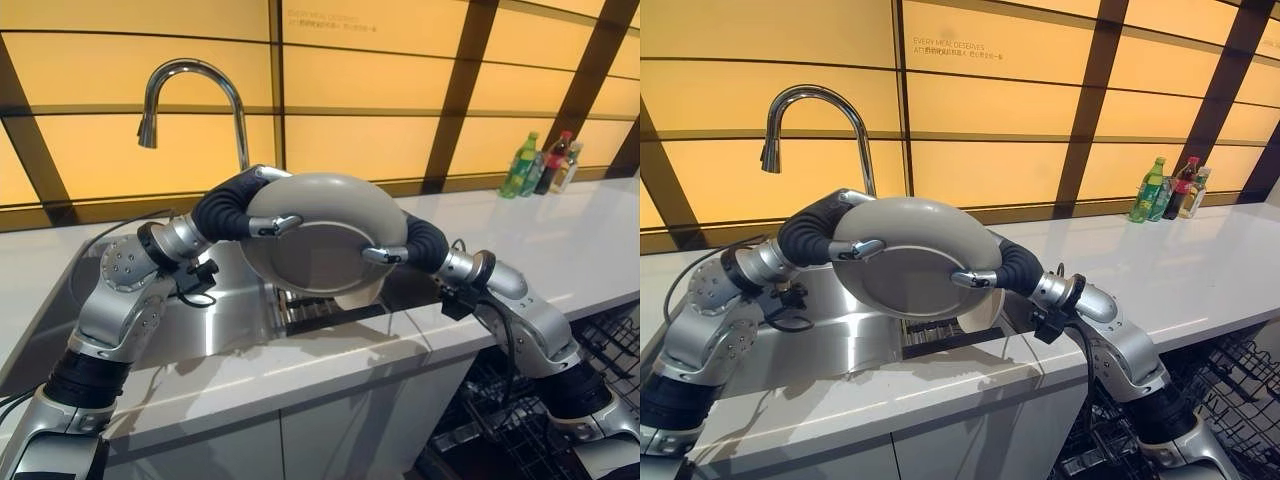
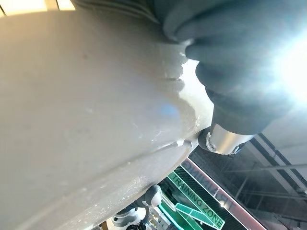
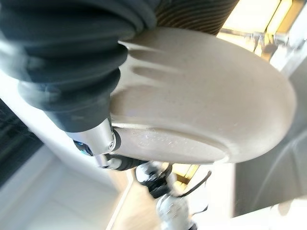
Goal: Pick up plates and place into dishwasher.
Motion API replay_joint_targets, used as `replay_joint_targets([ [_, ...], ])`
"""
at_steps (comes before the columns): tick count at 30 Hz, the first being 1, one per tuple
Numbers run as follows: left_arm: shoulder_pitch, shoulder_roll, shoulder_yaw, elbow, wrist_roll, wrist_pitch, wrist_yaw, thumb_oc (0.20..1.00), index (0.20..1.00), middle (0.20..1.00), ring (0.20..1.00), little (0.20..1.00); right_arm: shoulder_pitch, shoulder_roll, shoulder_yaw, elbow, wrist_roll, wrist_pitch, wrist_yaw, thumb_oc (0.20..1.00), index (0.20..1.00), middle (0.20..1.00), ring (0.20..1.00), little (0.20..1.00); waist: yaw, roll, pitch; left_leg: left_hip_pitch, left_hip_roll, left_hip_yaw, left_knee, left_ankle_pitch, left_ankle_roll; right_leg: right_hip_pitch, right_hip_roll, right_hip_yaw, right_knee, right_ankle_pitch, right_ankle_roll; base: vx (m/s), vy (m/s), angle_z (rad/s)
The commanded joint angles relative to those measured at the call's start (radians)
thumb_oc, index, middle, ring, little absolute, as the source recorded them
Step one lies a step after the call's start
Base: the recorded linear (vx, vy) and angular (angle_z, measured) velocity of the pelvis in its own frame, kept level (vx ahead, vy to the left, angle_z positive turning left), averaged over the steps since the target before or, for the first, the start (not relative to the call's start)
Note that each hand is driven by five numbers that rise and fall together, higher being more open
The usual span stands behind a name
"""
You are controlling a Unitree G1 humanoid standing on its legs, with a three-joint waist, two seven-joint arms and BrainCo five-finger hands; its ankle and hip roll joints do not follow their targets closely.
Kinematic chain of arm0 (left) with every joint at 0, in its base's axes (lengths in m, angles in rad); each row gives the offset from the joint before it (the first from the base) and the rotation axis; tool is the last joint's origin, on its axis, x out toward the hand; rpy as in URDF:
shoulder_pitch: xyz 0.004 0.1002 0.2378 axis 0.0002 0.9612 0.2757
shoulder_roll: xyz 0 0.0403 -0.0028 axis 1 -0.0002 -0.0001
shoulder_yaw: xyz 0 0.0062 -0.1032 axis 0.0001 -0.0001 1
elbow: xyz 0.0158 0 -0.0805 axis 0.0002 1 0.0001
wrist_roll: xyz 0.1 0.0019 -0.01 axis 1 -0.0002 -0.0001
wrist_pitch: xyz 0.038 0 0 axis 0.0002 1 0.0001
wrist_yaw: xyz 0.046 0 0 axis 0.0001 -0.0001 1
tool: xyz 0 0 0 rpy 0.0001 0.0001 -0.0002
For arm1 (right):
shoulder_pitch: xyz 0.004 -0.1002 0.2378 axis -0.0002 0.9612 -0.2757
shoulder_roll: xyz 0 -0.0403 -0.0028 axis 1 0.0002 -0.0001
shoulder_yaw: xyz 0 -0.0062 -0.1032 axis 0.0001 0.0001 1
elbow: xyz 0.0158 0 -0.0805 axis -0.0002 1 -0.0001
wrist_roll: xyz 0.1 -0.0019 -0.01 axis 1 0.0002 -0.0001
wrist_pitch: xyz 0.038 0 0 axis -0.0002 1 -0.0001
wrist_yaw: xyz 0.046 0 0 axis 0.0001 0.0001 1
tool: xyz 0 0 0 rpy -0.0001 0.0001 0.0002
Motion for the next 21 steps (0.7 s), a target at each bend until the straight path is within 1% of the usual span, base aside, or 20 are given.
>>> replay_joint_targets([
  [1, -0.074, -0.045, 0.014, -0.005, 0.020, -0.082, 0.222, 1.000, 1.000, 1.000, 1.000, 1.000, -0.076, -0.072, 0.019, -0.034, -0.328, -0.092, -0.163, 0.200, 0.200, 0.200, 0.200, 0.200, 0.006, 0.031, -0.009, -0.043, -0.004, 0.021, 0.015, -0.037, 0.013, 0.038, -0.034, -0.023, 0.010, -0.109, 0.040, 0.00, 0.000, 0.00],
  [3, -0.044, -0.039, 0.064, -0.003, 0.051, -0.088, 0.340, 1.000, 1.000, 1.000, 1.000, 1.000, -0.069, -0.108, -0.035, -0.043, -0.402, -0.102, -0.236, 0.200, 0.200, 0.200, 0.200, 0.200, 0.003, 0.034, -0.008, -0.043, -0.003, 0.024, 0.013, -0.036, 0.016, 0.037, -0.033, -0.020, 0.011, -0.108, 0.040, -0.04, 0.019, 0.00],
  [4, -0.025, -0.041, 0.087, -0.003, 0.072, -0.098, 0.383, 1.000, 1.000, 1.000, 1.000, 1.000, -0.060, -0.115, -0.062, -0.052, -0.408, -0.103, -0.252, 0.200, 0.200, 0.200, 0.200, 0.200, 0.002, 0.035, -0.008, -0.044, -0.002, 0.025, 0.013, -0.037, 0.017, 0.036, -0.032, -0.018, 0.011, -0.109, 0.039, -0.05, 0.017, -0.01],
  [5, -0.007, -0.043, 0.110, 0.003, 0.085, -0.103, 0.427, 1.000, 1.000, 1.000, 1.000, 1.000, -0.049, -0.118, -0.096, -0.052, -0.415, -0.104, -0.271, 0.200, 0.200, 0.200, 0.200, 0.200, 0.000, 0.036, -0.007, -0.044, -0.003, 0.025, 0.013, -0.038, 0.018, 0.034, -0.030, -0.014, 0.012, -0.109, 0.038, -0.04, 0.012, -0.01],
  [6, 0.013, -0.052, 0.139, 0.009, 0.095, -0.120, 0.481, 1.000, 1.000, 1.000, 1.000, 1.000, -0.036, -0.118, -0.133, -0.043, -0.429, -0.119, -0.301, 0.200, 0.200, 0.200, 0.200, 0.200, 0.000, 0.035, -0.006, -0.044, -0.004, 0.022, 0.013, -0.038, 0.020, 0.033, -0.029, -0.012, 0.012, -0.109, 0.037, -0.03, 0.010, 0.00],
  [9, 0.049, -0.062, 0.194, 0.016, 0.130, -0.154, 0.634, 1.000, 1.000, 1.000, 1.000, 1.000, -0.022, -0.115, -0.191, -0.021, -0.464, -0.137, -0.381, 0.200, 0.200, 0.200, 0.200, 0.200, 0.001, 0.034, -0.002, -0.044, -0.006, 0.015, 0.013, -0.041, 0.023, 0.034, -0.029, -0.009, 0.012, -0.111, 0.037, 0.00, 0.000, 0.00],
  [13, 0.073, -0.076, 0.243, 0.031, 0.136, -0.161, 0.724, 1.000, 1.000, 1.000, 1.000, 1.000, -0.015, -0.137, -0.230, 0.008, -0.517, -0.147, -0.446, 0.200, 0.200, 0.200, 0.200, 0.200, -0.007, 0.034, 0.000, -0.044, -0.006, 0.019, 0.013, -0.043, 0.024, 0.031, -0.031, 0.000, 0.012, -0.111, 0.039, 0.00, 0.000, 0.00],
  [15, 0.082, -0.074, 0.260, 0.027, 0.136, -0.162, 0.743, 1.000, 1.000, 1.000, 1.000, 1.000, 0.006, -0.154, -0.257, 0.011, -0.529, -0.155, -0.456, 0.200, 0.200, 0.200, 0.200, 0.200, -0.012, 0.033, 0.002, -0.043, -0.007, 0.022, 0.014, -0.044, 0.024, 0.031, -0.032, 0.002, 0.012, -0.111, 0.039, 0.00, 0.000, 0.00],
  [21, 0.115, -0.063, 0.314, 0.018, 0.139, -0.178, 0.784, 1.000, 1.000, 1.000, 1.000, 1.000, 0.088, -0.205, -0.346, 0.025, -0.548, -0.176, -0.544, 0.200, 0.200, 0.200, 0.200, 0.200, -0.033, 0.031, 0.005, -0.039, -0.007, 0.039, 0.011, -0.048, 0.024, 0.028, -0.034, 0.011, 0.011, -0.108, 0.044, 0.00, 0.023, -0.03],
])
